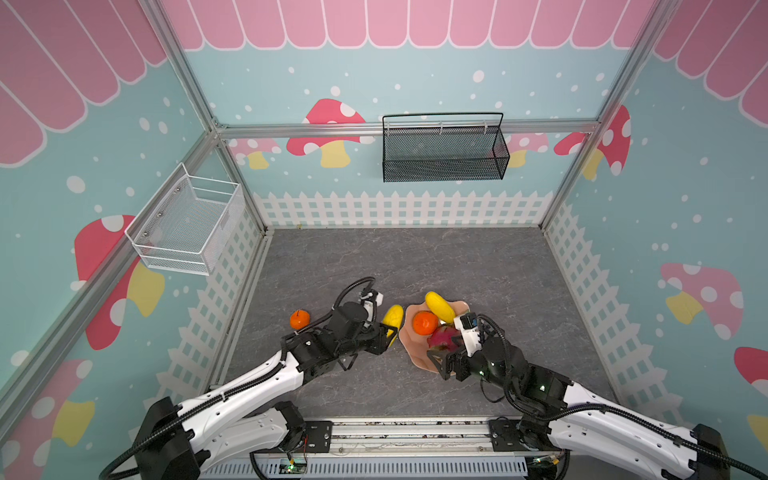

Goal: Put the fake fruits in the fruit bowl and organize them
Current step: 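Carry the second yellow fruit with the left gripper into the bowl and release it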

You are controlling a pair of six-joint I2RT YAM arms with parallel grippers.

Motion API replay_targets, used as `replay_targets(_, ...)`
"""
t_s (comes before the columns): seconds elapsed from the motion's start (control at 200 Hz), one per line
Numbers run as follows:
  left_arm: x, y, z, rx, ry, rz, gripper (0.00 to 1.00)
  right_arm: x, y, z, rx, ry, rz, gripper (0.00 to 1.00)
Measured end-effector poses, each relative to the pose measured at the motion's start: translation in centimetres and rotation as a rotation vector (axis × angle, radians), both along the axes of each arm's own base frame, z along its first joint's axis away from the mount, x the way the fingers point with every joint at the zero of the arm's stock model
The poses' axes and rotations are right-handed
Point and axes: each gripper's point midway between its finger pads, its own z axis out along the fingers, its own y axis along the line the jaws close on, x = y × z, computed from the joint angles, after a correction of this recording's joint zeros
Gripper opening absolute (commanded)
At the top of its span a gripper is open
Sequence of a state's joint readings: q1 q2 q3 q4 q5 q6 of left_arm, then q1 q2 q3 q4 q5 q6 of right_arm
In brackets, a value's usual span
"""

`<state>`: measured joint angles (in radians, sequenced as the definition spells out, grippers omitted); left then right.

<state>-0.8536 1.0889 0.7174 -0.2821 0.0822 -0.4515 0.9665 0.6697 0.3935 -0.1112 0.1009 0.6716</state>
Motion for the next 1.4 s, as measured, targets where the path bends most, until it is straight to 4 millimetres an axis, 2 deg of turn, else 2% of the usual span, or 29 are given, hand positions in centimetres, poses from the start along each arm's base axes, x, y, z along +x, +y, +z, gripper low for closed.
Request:
replay_targets(0.09, -1.7, -2.6, -0.7, 0.020, -0.006, -0.128, 0.48, -0.1, -0.1, 0.1, 0.007, 0.002, -0.003, 0.98)
replay_targets(0.16, -2.3, -3.6, -1.1, 0.039, -0.011, -0.191, 0.48, -0.2, -0.3, 0.2, 0.008, 0.004, -0.005, 0.98)
replay_targets(0.36, -1.3, -5.4, -1.3, 0.091, -0.036, -0.248, 0.49, -0.3, -0.7, 0.8, 0.028, -0.008, -0.014, 0.98)
replay_targets(0.49, -0.7, -6.3, -2.0, 0.128, -0.032, -0.267, 0.49, -0.3, -0.8, 0.7, 0.027, -0.008, -0.017, 0.98)
replay_targets(0.715, -0.3, -6.1, -4.6, 0.207, 0.005, -0.262, 0.51, -0.4, -1.0, 0.2, 0.014, 0.001, -0.022, 0.98)
replay_targets(0.845, -0.3, -6.0, -5.5, 0.231, 0.018, -0.269, 0.55, -0.4, -1.0, 0.1, 0.013, 0.002, -0.022, 0.98)
replay_targets(1.196, -0.3, -5.9, -6.8, 0.261, 0.037, -0.274, 0.63, -0.3, -1.1, 0.0, 0.008, 0.001, -0.028, 0.98)
replay_targets(1.396, -0.2, -5.9, -6.3, 0.252, 0.025, -0.271, 0.68, -0.3, -1.1, -0.4, -0.002, 0.008, -0.029, 0.98)
